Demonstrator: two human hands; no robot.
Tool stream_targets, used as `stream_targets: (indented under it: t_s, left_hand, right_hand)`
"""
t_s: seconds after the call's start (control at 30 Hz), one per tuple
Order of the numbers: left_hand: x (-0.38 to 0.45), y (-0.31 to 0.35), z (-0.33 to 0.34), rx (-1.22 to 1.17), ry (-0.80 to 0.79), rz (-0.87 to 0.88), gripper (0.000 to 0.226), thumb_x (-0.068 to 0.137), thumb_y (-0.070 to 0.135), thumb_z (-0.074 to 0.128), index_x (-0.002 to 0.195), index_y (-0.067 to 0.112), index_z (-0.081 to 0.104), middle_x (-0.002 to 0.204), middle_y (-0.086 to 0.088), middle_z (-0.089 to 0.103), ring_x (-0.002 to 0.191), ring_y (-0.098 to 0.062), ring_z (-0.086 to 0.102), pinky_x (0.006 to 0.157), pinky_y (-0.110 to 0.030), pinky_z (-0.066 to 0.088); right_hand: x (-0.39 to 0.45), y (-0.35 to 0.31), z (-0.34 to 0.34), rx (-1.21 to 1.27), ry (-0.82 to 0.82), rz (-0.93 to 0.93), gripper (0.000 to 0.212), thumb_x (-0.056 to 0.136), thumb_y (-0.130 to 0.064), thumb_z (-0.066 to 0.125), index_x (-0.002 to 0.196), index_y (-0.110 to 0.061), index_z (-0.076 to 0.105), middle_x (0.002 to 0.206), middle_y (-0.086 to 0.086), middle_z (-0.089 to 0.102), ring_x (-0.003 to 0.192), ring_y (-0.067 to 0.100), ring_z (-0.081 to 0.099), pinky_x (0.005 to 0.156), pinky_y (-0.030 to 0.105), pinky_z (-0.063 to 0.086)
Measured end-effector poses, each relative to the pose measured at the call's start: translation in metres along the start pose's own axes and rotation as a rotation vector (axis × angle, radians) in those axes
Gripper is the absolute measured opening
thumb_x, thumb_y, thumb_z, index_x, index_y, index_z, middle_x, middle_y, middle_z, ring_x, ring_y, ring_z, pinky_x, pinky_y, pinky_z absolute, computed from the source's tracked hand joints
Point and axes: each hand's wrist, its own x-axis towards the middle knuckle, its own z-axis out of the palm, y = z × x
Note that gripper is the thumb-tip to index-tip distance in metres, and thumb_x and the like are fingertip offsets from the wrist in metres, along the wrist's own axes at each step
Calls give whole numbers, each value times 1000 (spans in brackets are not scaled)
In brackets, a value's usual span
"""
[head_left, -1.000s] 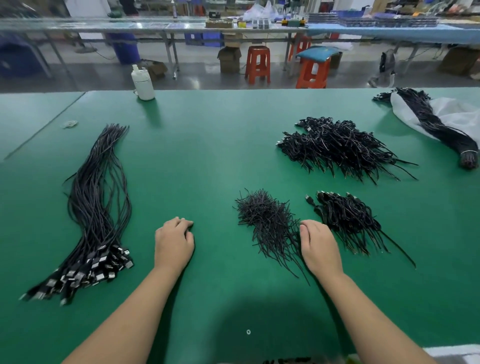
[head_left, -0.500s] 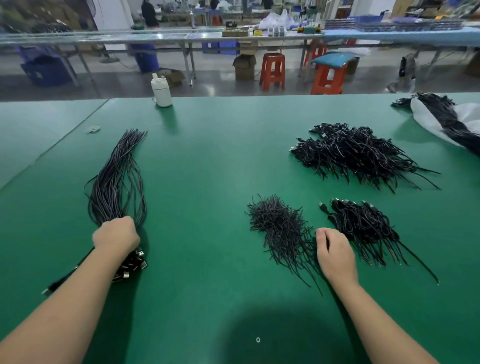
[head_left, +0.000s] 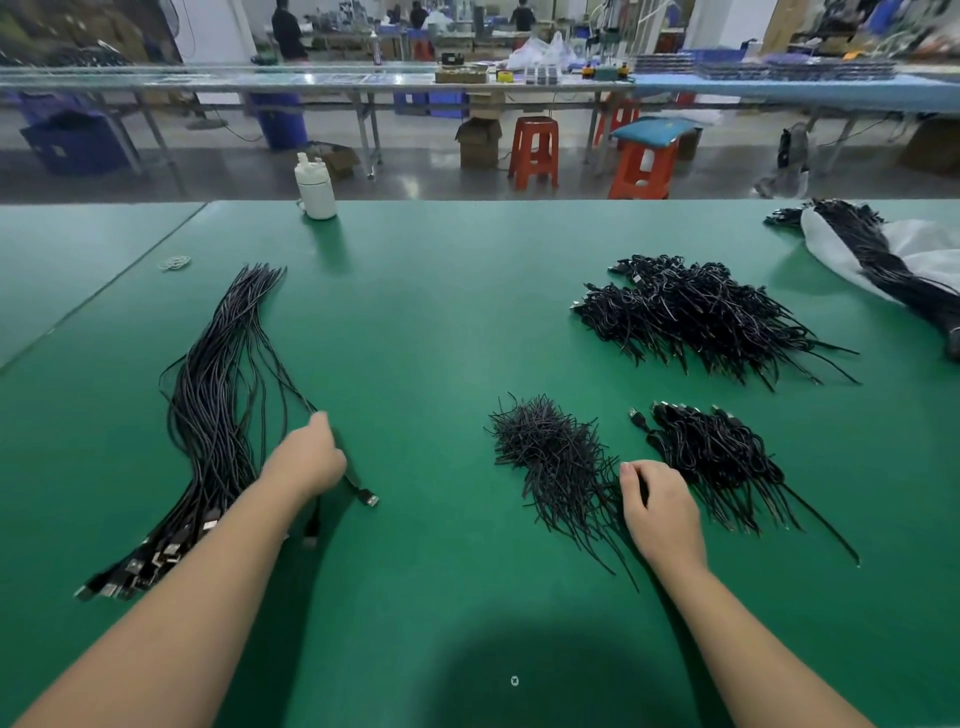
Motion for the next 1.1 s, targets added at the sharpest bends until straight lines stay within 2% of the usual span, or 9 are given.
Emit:
stream_targets:
  t_s: [0.1, 0.2, 0.33, 0.43, 0.53, 0.67, 0.8, 0.93, 1.1]
  left_hand:
    - [-5, 21, 13, 71, -27, 123, 35, 96, 19, 42, 129, 13, 49, 112, -8, 64, 89, -25, 62, 75, -37, 54]
    - [-7, 40, 19, 68, -46, 232, 27, 97, 25, 42, 103, 8, 63, 107, -11, 68, 96, -29, 61, 85, -37, 53]
    - [-12, 56, 23, 47, -136, 384, 32, 98, 15, 39, 111, 10, 67, 117, -8, 68, 108, -26, 60, 92, -31, 49]
    - [-14, 55, 22, 225, -127, 438, 39, 89, 12, 42, 114, 28, 67, 116, 3, 67, 105, -21, 62, 81, -31, 51]
    - [-15, 53, 22, 347, -61, 473, 29, 91, 22, 52, 108, 38, 69, 104, 9, 61, 99, -18, 62, 70, -26, 44]
    - [-15, 52, 23, 390, -26, 553, 25, 94, 22, 52, 107, 35, 69, 96, 7, 45, 95, -17, 54, 67, -28, 41]
    - [-16, 56, 24, 444, -56, 632, 32, 92, 13, 46, 108, 32, 67, 104, 4, 59, 105, -19, 50, 75, -30, 41]
    - [-21, 66, 26, 481, -116, 596, 27, 90, 20, 48, 111, 29, 62, 101, 2, 68, 95, -21, 60, 72, -28, 38]
    - [-24, 76, 30, 428, -211, 614, 28, 88, 29, 66, 115, 31, 57, 100, 3, 48, 91, -19, 51, 69, -30, 37]
  right_hand:
    - [-1, 0, 0, -3, -5, -3, 30, 101, -44, 40, 102, -24, 63, 97, -13, 59, 96, 7, 52, 81, 27, 40]
    - [-2, 0, -1, -2, -5, -4, 31, 101, -43, 41, 103, -23, 64, 99, -12, 60, 98, 7, 51, 82, 28, 41]
    - [-1, -1, -1, 4, -5, -8, 32, 101, -43, 40, 103, -22, 64, 99, -11, 61, 98, 8, 52, 82, 28, 42]
    - [-2, -1, -1, 0, -7, -10, 30, 101, -43, 41, 102, -23, 64, 98, -11, 61, 97, 8, 52, 81, 28, 42]
    - [-2, -1, -1, 0, -7, -10, 30, 101, -44, 42, 102, -23, 63, 97, -12, 59, 97, 7, 51, 81, 27, 41]
    - [-2, -2, -2, 1, -5, -14, 30, 100, -44, 42, 101, -23, 63, 96, -12, 59, 96, 8, 52, 80, 27, 41]
    - [-2, -3, -2, 5, -5, -16, 31, 100, -45, 41, 101, -22, 63, 97, -12, 60, 96, 8, 53, 80, 28, 42]
    - [-1, -3, -2, 3, -2, -16, 30, 100, -44, 43, 102, -22, 64, 97, -12, 60, 97, 7, 52, 80, 27, 42]
    - [-1, -2, -2, -2, -7, -8, 34, 100, -46, 41, 105, -22, 64, 100, -11, 60, 98, 7, 52, 82, 27, 41]
